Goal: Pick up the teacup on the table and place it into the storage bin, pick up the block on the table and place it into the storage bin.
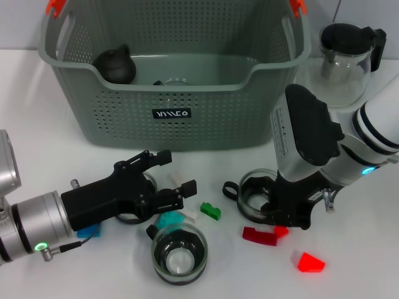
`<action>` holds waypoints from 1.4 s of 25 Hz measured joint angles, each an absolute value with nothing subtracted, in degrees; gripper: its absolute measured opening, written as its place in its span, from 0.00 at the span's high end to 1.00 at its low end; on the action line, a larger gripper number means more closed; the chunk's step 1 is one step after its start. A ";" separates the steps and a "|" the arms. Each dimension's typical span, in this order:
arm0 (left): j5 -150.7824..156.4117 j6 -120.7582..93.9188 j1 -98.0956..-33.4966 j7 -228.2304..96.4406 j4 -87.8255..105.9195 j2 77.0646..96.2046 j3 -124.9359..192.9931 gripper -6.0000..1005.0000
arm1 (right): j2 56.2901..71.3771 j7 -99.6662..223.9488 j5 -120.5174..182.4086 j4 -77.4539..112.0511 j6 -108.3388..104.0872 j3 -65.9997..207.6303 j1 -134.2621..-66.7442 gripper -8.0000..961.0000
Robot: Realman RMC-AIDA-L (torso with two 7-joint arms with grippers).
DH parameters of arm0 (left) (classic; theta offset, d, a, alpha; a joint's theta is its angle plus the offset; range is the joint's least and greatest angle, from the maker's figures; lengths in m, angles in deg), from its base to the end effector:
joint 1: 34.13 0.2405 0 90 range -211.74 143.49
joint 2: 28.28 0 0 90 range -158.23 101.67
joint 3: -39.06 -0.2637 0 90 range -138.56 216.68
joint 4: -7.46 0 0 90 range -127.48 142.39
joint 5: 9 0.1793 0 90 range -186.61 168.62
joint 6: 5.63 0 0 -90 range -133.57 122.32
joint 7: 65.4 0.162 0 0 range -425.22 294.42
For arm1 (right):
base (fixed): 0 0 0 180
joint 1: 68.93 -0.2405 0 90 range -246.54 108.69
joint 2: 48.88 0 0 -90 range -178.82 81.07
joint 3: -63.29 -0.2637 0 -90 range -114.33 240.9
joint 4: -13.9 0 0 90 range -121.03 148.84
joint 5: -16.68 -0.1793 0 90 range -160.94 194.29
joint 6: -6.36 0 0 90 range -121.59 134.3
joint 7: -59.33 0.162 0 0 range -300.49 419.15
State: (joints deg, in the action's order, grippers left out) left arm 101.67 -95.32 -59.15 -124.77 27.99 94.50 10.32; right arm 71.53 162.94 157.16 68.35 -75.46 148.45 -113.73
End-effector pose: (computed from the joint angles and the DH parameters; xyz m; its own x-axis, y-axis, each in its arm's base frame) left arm -0.2550 0.2708 -0.0587 0.6339 0.3053 0.7106 0.5497 -0.8242 -0.1363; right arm 0.1901 0.3311 -0.0844 0.9209 0.0357 0.3881 0.0328 -0.9994 0.0141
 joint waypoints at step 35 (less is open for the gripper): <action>101.54 -97.14 -58.44 -124.63 28.45 94.24 10.32 0.07 | 65.46 165.91 134.86 71.66 -75.74 114.62 -127.26 0.89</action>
State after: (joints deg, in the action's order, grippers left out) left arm 101.54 -97.14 -58.44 -124.63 28.45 94.24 10.32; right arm 65.46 165.91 134.86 71.66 -75.74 114.62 -127.26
